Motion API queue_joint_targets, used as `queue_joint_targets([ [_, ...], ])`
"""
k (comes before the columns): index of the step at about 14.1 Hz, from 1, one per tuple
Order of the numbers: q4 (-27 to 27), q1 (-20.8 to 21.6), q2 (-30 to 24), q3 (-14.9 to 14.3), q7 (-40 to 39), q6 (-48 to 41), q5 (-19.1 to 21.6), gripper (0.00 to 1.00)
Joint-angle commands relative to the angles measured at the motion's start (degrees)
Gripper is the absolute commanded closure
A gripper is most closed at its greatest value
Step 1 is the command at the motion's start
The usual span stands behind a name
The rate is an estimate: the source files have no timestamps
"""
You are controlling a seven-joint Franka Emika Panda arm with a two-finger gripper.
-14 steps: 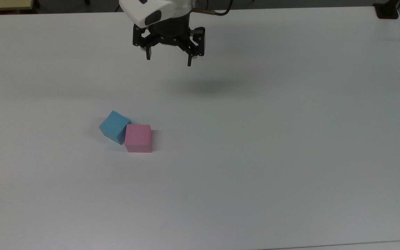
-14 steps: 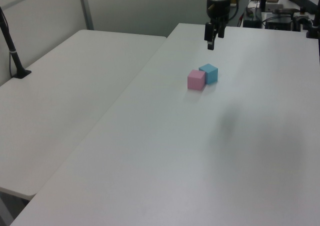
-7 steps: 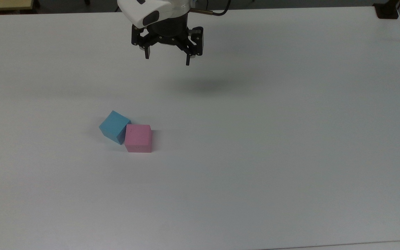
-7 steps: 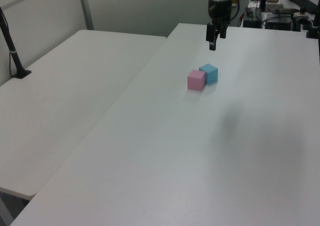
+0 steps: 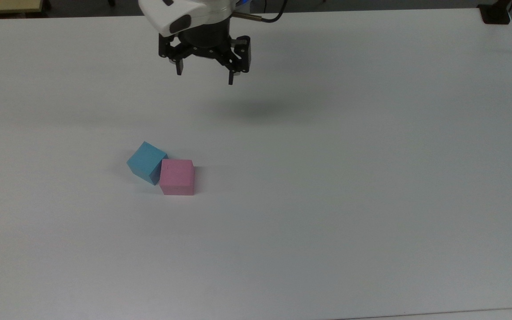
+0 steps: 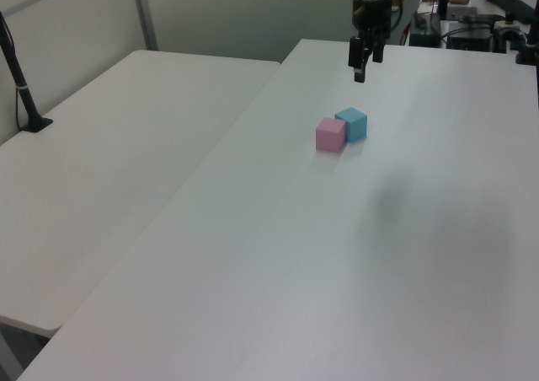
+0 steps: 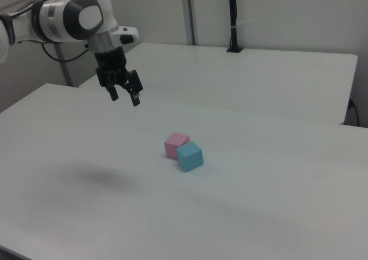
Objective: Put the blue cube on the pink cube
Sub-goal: 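Lower the gripper onto the light-blue cube beside the pink cube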
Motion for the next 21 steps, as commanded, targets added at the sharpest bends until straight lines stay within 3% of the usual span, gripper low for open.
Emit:
queue_joint_targets([
  [1,-1.2,-4.5,0.2,-0.1,-0.3,3.0,1.2,0.0],
  [4,-1.2,-11.5,5.6,-0.1,0.0,9.6,5.4,0.0],
  [8,-1.1,-16.3,13.7,-0.2,0.3,19.4,5.5,0.0],
  [14,-1.1,-16.5,17.9,0.0,6.4,27.1,5.6,0.0],
  [21,-1.1,-15.9,20.2,0.4,9.3,28.9,5.4,0.0],
])
